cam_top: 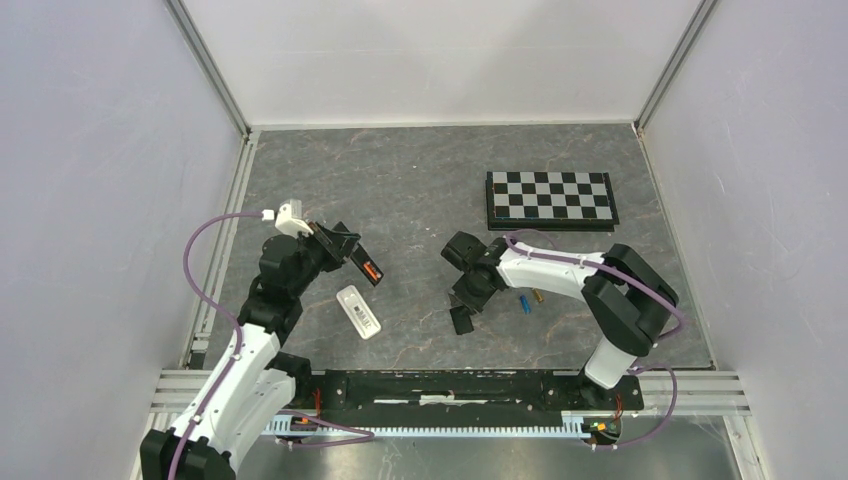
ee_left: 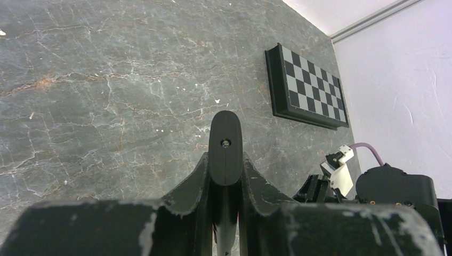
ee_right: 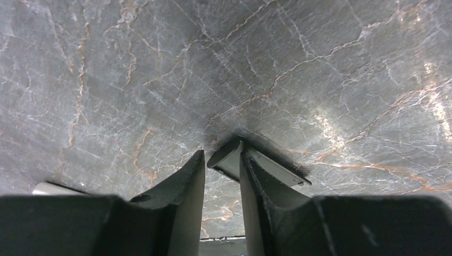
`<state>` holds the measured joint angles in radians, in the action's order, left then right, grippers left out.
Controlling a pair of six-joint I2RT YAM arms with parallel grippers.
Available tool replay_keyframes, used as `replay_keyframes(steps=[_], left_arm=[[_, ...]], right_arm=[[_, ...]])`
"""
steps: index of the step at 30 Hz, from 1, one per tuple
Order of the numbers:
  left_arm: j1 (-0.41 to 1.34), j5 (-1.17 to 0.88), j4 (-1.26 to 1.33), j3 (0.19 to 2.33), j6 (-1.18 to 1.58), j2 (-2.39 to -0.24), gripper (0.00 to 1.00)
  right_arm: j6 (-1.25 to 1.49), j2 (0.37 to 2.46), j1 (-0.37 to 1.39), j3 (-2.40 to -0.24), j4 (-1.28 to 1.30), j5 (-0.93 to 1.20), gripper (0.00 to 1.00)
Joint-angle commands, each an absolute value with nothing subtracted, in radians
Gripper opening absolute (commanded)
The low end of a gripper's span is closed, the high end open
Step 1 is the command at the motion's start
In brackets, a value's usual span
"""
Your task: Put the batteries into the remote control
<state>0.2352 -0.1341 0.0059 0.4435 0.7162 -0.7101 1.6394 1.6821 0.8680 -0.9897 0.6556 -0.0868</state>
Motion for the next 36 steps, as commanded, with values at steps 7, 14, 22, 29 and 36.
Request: replay_keyframes(steps=[7,14,22,29,36], left_arm=[[0.230,-0.107,0.021,0.460,0.673,-0.697,0.02],[0.230,-0.115,0.022,0.468,0.682,-0.700,0.02],[0.230,-0.178,0.075,0.507,0.782,-0.738,0.02],[0.229,-0.274,0.216,0.544,1.002,-0.831,0.02],[0.230,-0.419,0.443,0.601,1.286,-1.008,0.02]], right_arm=[[1.663,1.752,0.861,-1.072,0.755,-0.117,0.21],[1.602,1.730,0.858,-1.071,0.705,-0.145,0.10],[1.443,1.559,0.846,-1.015,0.423,-0.187,0.00],[1.238,1.356,0.828,-0.893,-0.061,-0.093,0.00],[1.119,1.239,0.827,-0.861,-0.464,0.032,0.00]])
